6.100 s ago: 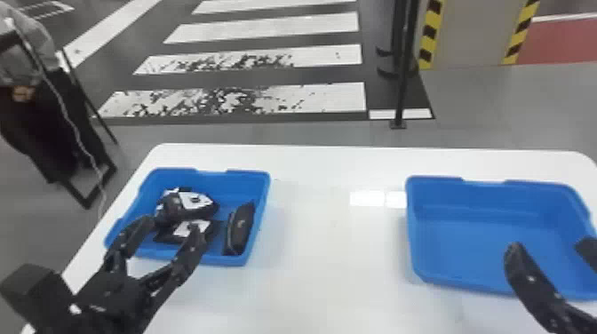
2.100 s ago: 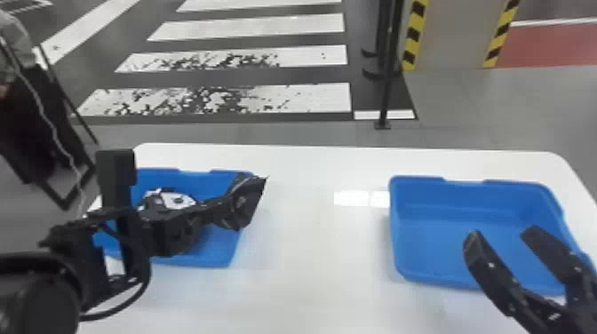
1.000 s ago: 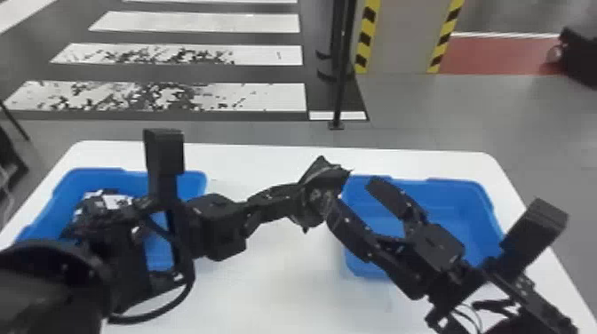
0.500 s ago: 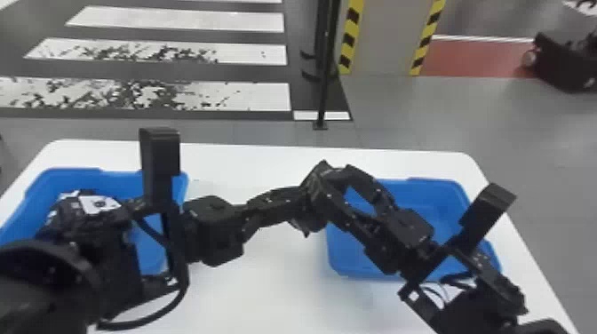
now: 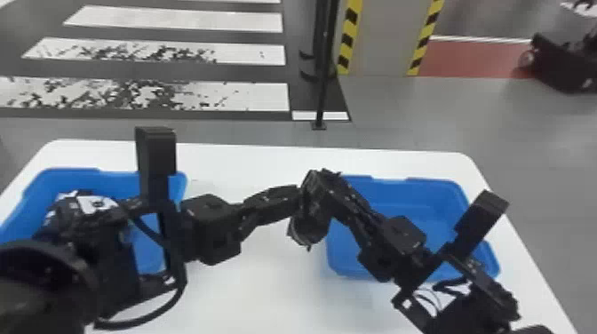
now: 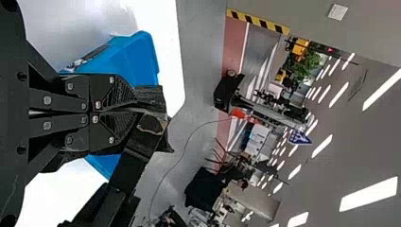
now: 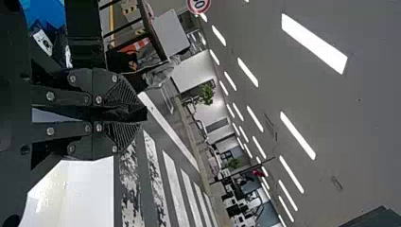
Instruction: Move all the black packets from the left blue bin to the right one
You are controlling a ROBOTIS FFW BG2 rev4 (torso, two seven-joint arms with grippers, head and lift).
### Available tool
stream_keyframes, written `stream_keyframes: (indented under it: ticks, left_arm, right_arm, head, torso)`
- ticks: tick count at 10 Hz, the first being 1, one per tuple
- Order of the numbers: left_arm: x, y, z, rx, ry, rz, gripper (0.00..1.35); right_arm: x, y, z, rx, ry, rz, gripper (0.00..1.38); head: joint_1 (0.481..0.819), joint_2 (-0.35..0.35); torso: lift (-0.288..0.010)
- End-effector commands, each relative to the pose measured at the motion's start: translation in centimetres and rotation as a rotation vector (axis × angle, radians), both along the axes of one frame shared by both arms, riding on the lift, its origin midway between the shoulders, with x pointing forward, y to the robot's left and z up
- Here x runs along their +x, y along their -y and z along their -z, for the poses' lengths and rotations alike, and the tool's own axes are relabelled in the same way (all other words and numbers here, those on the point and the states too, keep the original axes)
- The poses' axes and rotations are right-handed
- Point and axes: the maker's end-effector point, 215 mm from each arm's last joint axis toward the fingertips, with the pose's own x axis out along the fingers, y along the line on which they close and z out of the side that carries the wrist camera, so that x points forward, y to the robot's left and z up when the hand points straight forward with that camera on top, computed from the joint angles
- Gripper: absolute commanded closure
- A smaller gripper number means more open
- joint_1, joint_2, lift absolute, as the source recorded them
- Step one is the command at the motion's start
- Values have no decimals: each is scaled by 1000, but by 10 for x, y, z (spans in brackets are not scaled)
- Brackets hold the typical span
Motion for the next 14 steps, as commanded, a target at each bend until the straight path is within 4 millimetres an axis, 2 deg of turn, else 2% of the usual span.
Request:
stream_keyframes:
  ticks: [1, 2, 3, 4, 6, 7, 9, 10, 11, 12, 13, 14]
  left_arm:
    - [0, -2, 0, -16, -8, -8, 1079]
    - [0, -9, 5, -24, -21, -31, 667]
    - [-4, -17, 13, -29, -39, -52, 268]
    - [-8, -22, 16, -45, -50, -62, 88]
    - [-14, -45, 17, -51, -40, -119, 136]
    - [-15, -58, 18, -54, -41, -151, 137]
    - [-16, -107, 24, -34, -40, -259, 137]
    - [-18, -128, 27, -17, -41, -300, 137]
    - [-22, -149, 28, 7, -36, -342, 137]
    - [-20, -167, 26, 28, -23, -377, 136]
    - [-19, -177, 26, 40, -20, -397, 136]
    - [-16, -185, 22, 48, -6, -412, 134]
  right_arm:
    - [0, 0, -2, 7, 0, 0, 1273]
    - [3, 6, 0, 2, 0, 12, 1273]
    - [12, 22, 5, -18, -5, 45, 1273]
    - [25, 43, 9, -41, -2, 87, 1273]
    - [57, 101, 32, -134, -13, 189, 1271]
    - [69, 119, 49, -173, -35, 217, 1271]
    - [89, 168, 83, -274, -80, 301, 1263]
    - [94, 185, 99, -297, -103, 332, 1142]
    - [92, 201, 109, -312, -118, 359, 855]
    - [86, 210, 104, -340, -100, 377, 496]
    - [77, 218, 105, -347, -98, 394, 257]
    - [63, 218, 95, -352, -71, 402, 94]
  head:
    - [695, -59]
    - [695, -55]
    - [695, -54]
    - [695, -58]
    - [695, -85]
    - [695, -108]
    - [695, -129]
    - [695, -128]
    - [695, -126]
    - [695, -121]
    - [695, -113]
    - [695, -106]
  torso:
    - [-150]
    - [-150]
    - [-150]
    - [-150]
    - [-150]
    - [-150]
    - [-150]
    - [-150]
    - [-150]
    - [-150]
    - [-150]
    - [-150]
